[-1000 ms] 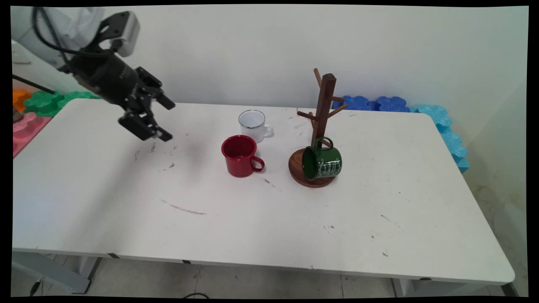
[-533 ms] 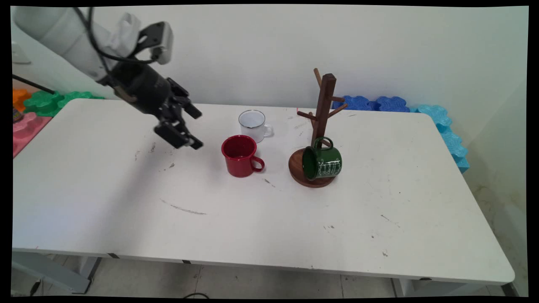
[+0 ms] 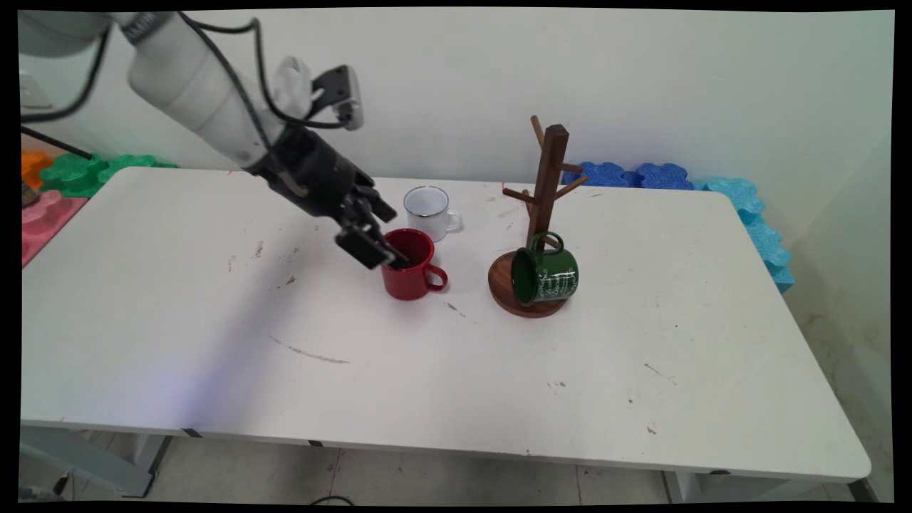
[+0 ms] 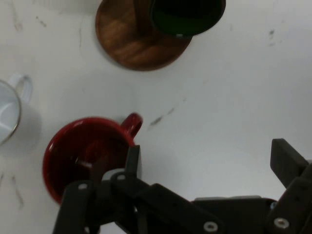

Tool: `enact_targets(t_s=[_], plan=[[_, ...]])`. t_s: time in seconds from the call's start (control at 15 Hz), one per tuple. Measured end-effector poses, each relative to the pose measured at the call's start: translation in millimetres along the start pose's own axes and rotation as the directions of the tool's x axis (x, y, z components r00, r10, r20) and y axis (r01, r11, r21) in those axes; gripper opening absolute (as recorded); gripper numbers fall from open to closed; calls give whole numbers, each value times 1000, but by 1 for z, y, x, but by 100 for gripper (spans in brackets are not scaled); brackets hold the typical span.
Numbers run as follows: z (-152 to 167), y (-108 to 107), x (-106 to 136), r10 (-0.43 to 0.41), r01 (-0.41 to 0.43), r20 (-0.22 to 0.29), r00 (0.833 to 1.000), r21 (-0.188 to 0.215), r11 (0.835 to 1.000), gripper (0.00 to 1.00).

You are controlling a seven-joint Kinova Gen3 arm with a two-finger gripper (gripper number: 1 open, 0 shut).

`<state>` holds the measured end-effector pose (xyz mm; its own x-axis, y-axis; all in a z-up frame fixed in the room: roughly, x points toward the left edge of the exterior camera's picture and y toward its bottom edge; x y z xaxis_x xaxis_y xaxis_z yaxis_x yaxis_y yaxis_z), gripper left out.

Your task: Pick up the green mug from the rack

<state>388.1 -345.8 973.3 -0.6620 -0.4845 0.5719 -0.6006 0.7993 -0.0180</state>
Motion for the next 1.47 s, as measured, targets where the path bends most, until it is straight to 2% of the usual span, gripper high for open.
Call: enact_targets(t_s=[0.4, 0.67, 1.0, 1.47], plan=[[48, 6, 13, -99, 98, -52, 994, -28, 995, 100], [76, 12, 19, -168, 164, -85, 982, -51, 985, 100], [106, 20, 25, -259, 250, -124, 958, -85, 965, 100], [136, 30, 29, -373, 357, -157, 914, -120, 926, 100]])
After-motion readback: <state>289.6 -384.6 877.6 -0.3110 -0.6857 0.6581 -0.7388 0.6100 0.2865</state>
